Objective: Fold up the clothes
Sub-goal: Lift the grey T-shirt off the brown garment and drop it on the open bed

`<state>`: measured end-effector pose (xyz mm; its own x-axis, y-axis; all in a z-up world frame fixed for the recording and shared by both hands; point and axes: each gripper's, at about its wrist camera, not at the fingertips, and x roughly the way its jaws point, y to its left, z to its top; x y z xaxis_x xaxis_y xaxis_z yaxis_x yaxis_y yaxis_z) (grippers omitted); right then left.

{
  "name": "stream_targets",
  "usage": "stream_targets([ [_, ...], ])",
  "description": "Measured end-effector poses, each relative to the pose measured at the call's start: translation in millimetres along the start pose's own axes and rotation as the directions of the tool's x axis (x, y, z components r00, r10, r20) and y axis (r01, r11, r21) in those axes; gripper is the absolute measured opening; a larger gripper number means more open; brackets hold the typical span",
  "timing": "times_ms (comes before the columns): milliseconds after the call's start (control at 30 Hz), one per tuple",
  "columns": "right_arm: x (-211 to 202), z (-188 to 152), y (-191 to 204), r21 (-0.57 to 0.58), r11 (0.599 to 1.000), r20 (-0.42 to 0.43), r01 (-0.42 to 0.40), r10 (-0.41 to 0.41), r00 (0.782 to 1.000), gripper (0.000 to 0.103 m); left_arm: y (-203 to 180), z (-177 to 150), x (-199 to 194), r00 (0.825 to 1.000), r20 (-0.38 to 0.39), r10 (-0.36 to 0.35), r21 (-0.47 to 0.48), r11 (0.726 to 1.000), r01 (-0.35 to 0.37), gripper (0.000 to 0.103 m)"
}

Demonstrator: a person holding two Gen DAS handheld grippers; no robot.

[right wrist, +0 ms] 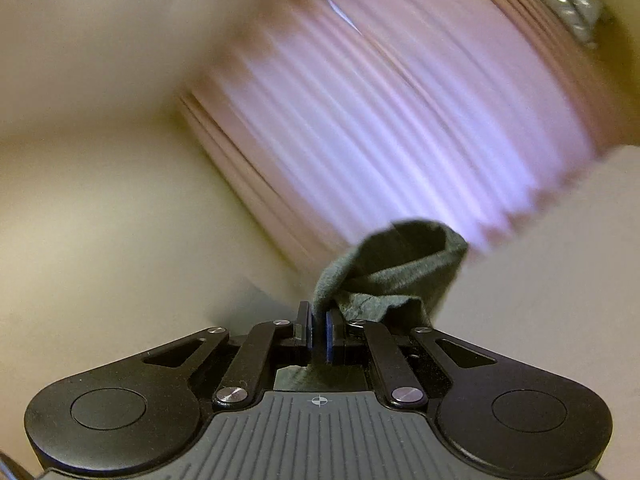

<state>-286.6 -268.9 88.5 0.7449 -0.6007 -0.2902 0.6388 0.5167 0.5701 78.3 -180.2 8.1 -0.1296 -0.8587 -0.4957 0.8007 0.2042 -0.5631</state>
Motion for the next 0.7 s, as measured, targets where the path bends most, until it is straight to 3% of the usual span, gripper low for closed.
stream_targets([
  [67, -10.7, -12.8, -21.5, -0.040, 0.982, -0.111, 0.182, -0.186, 0.976, 0.034, -4.9, -30.9, 17.9, 0.996, -0.071, 0.047, -0.019, 0.999, -0.049, 0.023],
  [100, -20.5, -22.9, -34.8, -0.055, 0.969, -0.124, 0.240, -0.245, 0.961, 0.074, -5.9, -47.1, 23.6, 0.992, -0.106, 0.068, -0.024, 0.997, -0.071, 0.024],
  [133, -31.1, -32.7, -48.2, -0.071, 0.954, -0.133, 0.292, -0.299, 0.945, 0.080, -5.6, -62.9, 26.4, 0.986, -0.142, 0.088, -0.025, 0.995, -0.093, 0.026],
  [300, -84.0, -67.2, -107.8, -0.049, 0.925, -0.260, 0.376, -0.375, 0.890, 0.080, -5.5, -137.4, 38.1, 0.934, -0.301, 0.193, 0.002, 0.979, -0.202, 0.026],
  [467, -104.6, -112.7, -155.5, -0.109, 0.885, -0.382, 0.452, -0.457, 0.803, 0.080, -28.6, -194.5, 32.6, 0.878, -0.386, 0.284, 0.090, 0.959, -0.270, 0.027],
  [567, -105.6, -135.1, -169.1, -0.155, 0.875, -0.454, 0.459, -0.476, 0.753, 0.080, -45.5, -213.2, 27.8, 0.857, -0.406, 0.317, 0.143, 0.948, -0.283, 0.027],
  [700, -93.1, -156.8, -167.5, -0.184, 0.873, -0.499, 0.451, -0.479, 0.723, 0.080, -68.7, -222.3, 21.8, 0.850, -0.390, 0.353, 0.252, 0.929, -0.270, 0.038],
])
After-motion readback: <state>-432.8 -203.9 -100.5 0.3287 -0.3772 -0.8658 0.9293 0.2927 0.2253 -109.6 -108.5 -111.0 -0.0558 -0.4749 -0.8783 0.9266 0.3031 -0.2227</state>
